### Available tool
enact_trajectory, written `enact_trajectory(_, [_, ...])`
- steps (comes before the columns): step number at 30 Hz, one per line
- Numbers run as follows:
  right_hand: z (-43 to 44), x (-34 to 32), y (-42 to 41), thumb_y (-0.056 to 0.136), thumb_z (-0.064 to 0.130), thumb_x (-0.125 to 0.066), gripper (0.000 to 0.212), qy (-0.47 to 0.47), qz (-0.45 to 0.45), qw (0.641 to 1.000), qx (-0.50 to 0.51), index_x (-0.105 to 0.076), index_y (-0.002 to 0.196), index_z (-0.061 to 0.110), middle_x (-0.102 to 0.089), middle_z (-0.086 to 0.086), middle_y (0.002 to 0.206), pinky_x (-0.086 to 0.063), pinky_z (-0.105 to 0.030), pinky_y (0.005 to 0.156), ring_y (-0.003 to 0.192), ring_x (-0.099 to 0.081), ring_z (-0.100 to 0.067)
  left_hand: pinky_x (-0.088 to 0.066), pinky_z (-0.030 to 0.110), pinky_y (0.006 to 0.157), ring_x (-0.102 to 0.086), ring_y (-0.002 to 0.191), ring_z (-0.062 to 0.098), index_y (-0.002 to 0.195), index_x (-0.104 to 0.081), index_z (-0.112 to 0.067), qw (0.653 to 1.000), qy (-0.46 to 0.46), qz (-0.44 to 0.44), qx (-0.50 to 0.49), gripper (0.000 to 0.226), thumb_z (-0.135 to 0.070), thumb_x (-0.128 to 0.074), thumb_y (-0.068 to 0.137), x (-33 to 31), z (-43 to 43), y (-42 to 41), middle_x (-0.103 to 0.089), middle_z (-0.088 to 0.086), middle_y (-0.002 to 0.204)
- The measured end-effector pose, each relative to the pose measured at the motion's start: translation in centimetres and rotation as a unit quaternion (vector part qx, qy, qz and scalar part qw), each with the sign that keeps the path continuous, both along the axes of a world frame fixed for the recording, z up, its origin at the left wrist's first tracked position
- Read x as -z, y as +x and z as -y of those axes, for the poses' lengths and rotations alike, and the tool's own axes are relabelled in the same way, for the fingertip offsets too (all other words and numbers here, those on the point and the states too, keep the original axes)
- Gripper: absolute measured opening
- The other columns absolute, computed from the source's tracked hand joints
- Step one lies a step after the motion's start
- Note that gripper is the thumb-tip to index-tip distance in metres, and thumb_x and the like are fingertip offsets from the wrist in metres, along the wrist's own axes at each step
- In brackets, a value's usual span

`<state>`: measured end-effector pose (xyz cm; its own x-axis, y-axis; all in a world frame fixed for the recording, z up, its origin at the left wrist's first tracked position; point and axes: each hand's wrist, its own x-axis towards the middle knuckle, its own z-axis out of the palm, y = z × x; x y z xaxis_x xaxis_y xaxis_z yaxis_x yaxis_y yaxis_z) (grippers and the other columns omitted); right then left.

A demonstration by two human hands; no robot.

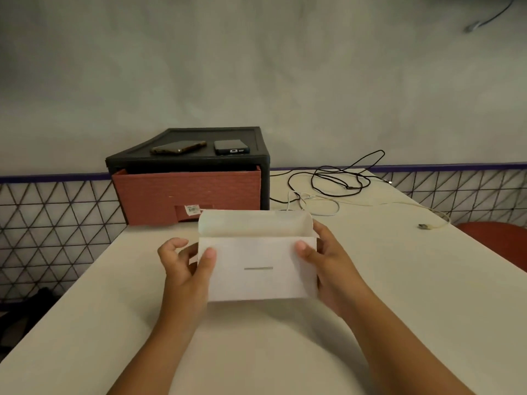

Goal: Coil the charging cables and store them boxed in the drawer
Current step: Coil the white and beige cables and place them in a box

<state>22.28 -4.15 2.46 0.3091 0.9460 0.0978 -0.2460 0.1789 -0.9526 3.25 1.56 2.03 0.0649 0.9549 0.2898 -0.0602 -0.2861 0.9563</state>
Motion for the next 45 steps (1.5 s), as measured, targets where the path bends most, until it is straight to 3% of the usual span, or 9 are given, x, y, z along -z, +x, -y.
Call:
enact_trajectory(2, [0.6,-0.2,0.3,0.088,0.009,-0.061,0.037,0.002,0.023,1.0,0.004,-0.054,0.12,0.024,-0.065,-0.009,0.112,-0.056,-0.039,0.084,0.096,-0.066,-0.023,-0.041,0.005,0.058,-0.052,0.072,0.004,0.1,-0.038,-0.029,0.999,0.022,-0.021,0.011,0.024,-0.009,-0.049,0.094,0.2,-0.1,0.3,-0.057,0.0,0.096])
enact_trajectory(5, [1.4,0.0,2.5,0.089,0.018,-0.06,0.02,-0.035,0.27,0.953,0.134,-0.059,0.106,0.029,-0.063,0.007,0.106,-0.047,-0.01,0.073,0.091,-0.062,-0.005,-0.038,0.001,0.066,-0.052,0.091,0.0,0.105,-0.043,-0.045,0.998,0.021,-0.045,0.047,0.036,-0.011,-0.047,0.095,0.5,-0.1,0.1,-0.055,-0.007,0.107])
enact_trajectory(8, [3.1,0.4,5.3,0.086,0.021,-0.065,0.012,-0.066,0.354,0.898,0.253,-0.063,0.082,0.032,-0.063,0.008,0.101,-0.041,-0.01,0.067,0.095,-0.06,-0.012,-0.034,0.015,0.092,-0.046,0.119,0.006,0.118,-0.038,-0.056,0.995,0.012,-0.077,0.07,0.048,-0.014,-0.047,0.096,1.3,-0.4,-0.6,-0.047,-0.003,0.128])
enact_trajectory(11, [5.2,1.1,7.1,0.079,0.024,-0.072,0.013,-0.076,0.404,0.892,0.188,-0.067,0.071,0.032,-0.062,0.012,0.098,-0.041,-0.015,0.074,0.092,-0.058,-0.003,-0.033,0.034,0.108,-0.048,0.123,0.01,0.119,-0.034,-0.063,0.994,-0.006,-0.072,0.087,0.059,-0.012,-0.049,0.095,1.7,-0.7,-1.3,-0.048,-0.005,0.135])
enact_trajectory(15, [6.7,2.4,7.3,0.055,0.053,-0.073,0.034,-0.108,0.545,0.831,0.022,-0.059,0.085,0.046,-0.049,0.026,0.109,-0.035,-0.006,0.08,0.095,-0.049,0.01,-0.041,0.03,0.095,-0.055,0.107,0.002,0.125,-0.032,-0.058,0.994,-0.027,-0.044,0.095,0.061,-0.008,-0.051,0.094,1.8,-0.9,-1.5,-0.053,-0.01,0.126])
enact_trajectory(32, [5.5,3.6,6.7,0.092,0.015,-0.048,0.01,-0.083,0.731,0.673,0.078,-0.058,0.094,0.016,-0.053,0.007,0.099,-0.035,-0.024,0.076,0.1,-0.042,-0.015,-0.044,0.02,0.078,-0.058,0.1,0.004,0.138,-0.031,-0.045,0.995,-0.04,-0.02,0.084,0.062,-0.008,-0.052,0.093,2.5,-1.1,-1.5,-0.054,-0.001,0.126])
enact_trajectory(36, [5.9,3.4,6.2,0.071,0.009,-0.057,0.017,-0.04,0.772,0.628,0.092,-0.046,0.071,0.022,-0.054,0.006,0.069,-0.031,-0.021,0.051,0.065,-0.058,-0.017,-0.044,0.022,0.078,-0.059,0.098,0.003,0.139,-0.03,-0.044,0.995,-0.041,-0.02,0.084,0.063,-0.007,-0.052,0.093,2.4,-1.1,-1.5,-0.055,-0.003,0.124])
enact_trajectory(40, [6.5,1.6,6.0,0.097,0.02,-0.038,0.016,-0.074,0.696,0.702,0.131,-0.042,0.082,0.024,-0.047,0.01,0.078,-0.031,-0.022,0.062,0.08,-0.044,-0.016,-0.044,0.023,0.081,-0.059,0.098,0.002,0.135,-0.031,-0.045,0.995,-0.037,-0.02,0.093,0.062,-0.005,-0.052,0.093,2.3,-0.9,-1.4,-0.055,-0.007,0.119])
enact_trajectory(45, [7.1,-3.5,4.7,0.094,0.013,-0.048,0.02,-0.009,0.568,0.806,0.166,-0.051,0.077,0.023,-0.056,0.002,0.071,-0.033,-0.018,0.057,0.062,-0.043,-0.013,-0.045,0.027,0.086,-0.058,0.095,-0.002,0.131,-0.031,-0.048,0.994,-0.038,-0.025,0.104,0.063,-0.004,-0.052,0.092,2.1,-0.8,-1.1,-0.055,-0.015,0.115])
